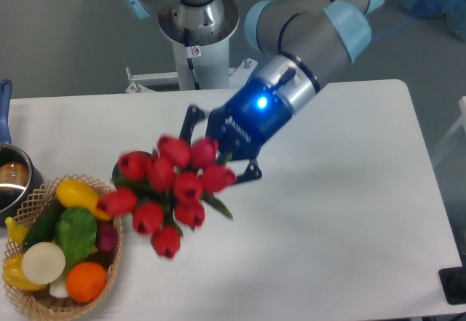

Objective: Insert the flowers into the vase
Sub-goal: 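Lower the tulip stems into the grey vase opening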

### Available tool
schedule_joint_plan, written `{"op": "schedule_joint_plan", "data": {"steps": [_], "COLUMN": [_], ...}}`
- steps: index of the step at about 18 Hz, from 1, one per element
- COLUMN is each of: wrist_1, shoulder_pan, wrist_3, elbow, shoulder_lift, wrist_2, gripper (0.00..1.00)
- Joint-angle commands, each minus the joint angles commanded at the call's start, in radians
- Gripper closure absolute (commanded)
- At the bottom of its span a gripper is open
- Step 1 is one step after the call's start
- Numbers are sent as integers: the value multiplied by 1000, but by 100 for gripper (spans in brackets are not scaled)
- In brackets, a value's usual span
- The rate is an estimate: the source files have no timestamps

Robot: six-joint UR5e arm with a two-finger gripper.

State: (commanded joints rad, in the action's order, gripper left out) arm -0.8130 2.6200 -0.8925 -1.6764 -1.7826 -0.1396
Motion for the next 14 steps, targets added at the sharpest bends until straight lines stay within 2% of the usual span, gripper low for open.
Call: {"op": "schedule_joint_plan", "data": {"steps": [3, 6, 11, 14], "wrist_1": [-2, -2, 0, -2], "shoulder_pan": [-3, -9, -11, -9], "wrist_3": [-101, -161, -172, -172], "elbow": [-42, -54, -117, -131], "shoulder_lift": [5, -1, 14, 29], "wrist_2": [53, 71, 81, 83], "gripper": [100, 100, 100, 100]}}
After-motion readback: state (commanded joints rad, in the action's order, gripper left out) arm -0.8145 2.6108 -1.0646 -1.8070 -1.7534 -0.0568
